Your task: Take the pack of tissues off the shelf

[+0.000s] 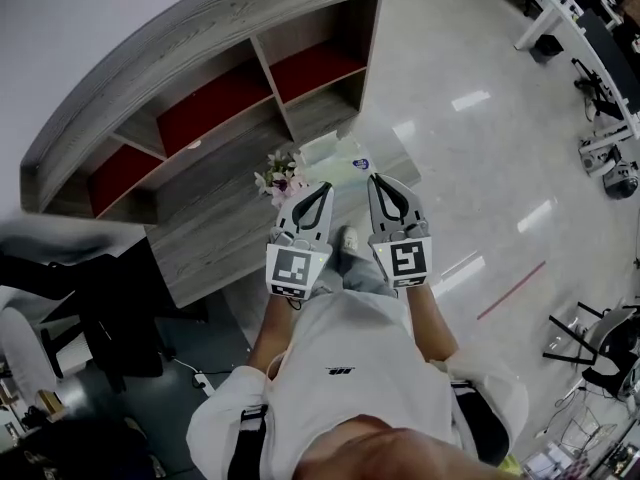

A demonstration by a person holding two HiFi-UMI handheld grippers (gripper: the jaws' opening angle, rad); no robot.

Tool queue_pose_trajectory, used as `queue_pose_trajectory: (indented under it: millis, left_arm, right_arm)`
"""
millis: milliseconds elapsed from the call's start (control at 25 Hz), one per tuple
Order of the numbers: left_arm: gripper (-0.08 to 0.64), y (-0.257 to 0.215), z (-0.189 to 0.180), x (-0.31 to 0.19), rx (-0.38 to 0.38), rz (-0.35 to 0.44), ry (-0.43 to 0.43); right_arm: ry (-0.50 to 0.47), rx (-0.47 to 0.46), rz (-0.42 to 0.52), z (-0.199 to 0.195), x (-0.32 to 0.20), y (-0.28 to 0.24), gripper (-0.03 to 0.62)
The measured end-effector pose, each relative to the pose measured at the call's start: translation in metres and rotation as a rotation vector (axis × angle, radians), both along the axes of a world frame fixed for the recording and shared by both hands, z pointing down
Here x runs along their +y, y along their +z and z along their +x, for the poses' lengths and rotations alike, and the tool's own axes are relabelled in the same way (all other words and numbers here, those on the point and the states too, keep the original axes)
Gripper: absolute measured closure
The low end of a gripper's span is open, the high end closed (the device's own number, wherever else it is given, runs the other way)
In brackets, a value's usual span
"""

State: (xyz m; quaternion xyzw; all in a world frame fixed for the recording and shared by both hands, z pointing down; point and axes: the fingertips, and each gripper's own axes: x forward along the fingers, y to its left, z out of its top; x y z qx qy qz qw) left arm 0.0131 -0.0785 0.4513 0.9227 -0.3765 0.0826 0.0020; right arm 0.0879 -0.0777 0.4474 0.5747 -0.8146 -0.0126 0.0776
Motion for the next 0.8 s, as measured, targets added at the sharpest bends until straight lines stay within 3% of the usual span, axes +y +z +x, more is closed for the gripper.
queue_pose_trajectory:
  millis: [800]
  left_arm:
    - [0.532,-0.004,0.014,0.018,0.008,0.011,0.036]
  right_arm:
    - [0.060,0.001,0.027,0.021,0.021,-0.010,0.566]
